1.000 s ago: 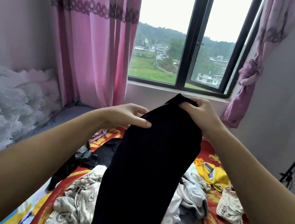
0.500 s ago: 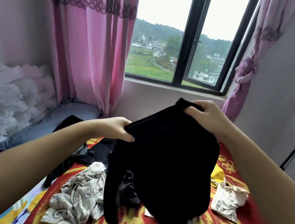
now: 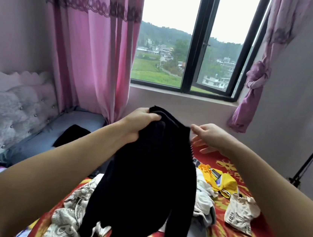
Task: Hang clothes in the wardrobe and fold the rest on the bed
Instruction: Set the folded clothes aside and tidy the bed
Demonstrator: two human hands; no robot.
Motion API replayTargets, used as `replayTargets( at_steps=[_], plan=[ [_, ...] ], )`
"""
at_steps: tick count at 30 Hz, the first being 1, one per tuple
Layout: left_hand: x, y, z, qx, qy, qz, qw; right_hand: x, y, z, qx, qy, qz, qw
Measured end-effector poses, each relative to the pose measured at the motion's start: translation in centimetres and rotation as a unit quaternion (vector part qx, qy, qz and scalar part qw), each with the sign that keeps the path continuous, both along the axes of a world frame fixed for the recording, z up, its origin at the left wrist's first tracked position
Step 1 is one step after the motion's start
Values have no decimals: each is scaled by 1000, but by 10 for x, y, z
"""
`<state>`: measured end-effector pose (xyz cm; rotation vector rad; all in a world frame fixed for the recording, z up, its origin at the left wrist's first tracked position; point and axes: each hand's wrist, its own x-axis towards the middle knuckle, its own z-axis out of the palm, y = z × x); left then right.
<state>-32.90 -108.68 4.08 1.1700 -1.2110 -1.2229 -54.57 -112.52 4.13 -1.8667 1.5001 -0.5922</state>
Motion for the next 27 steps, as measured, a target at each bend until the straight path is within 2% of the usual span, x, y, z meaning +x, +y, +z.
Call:
replayTargets(
  at_steps=[2,4,6,8,10,12,13,14,15,17,20,22,24,27],
  plan=[
    [-16,-2,0,52,20,16,998,19,11,2,117,-60,119,984],
    [-25,-4,2,82,74,31,993,35,19,-1,125,-61,202,969],
    [-26,-2,8,88,148,21,985,50,20,-10,43,-54,162,984],
    [-20,4,14,86,164,-39,982,57,16,-18,-47,-107,54,992],
    [-12,8,17,42,104,-67,991,59,12,-16,-86,-171,1,981],
    [0,9,9,-71,-85,6,994,57,10,-8,-48,-232,-8,972],
    [5,10,3,-121,-173,32,977,55,9,-3,-22,-251,-14,968],
    [10,10,-6,-144,-224,15,964,54,10,2,-1,-265,-15,964],
    [13,10,-16,-132,-236,-37,962,53,11,7,15,-274,-9,961],
    [14,10,-32,-70,-200,-139,967,47,15,16,43,-294,13,955],
    [10,2,-41,-45,-211,-160,963,32,23,32,102,-315,60,942],
    [7,-4,-39,-51,-215,-148,964,20,22,42,62,-273,82,957],
    [8,-9,-37,-55,-208,-141,966,8,18,48,-74,-147,82,983],
    [17,-10,-31,-62,-184,-138,971,-15,13,47,-238,-7,31,971]
  ],
)
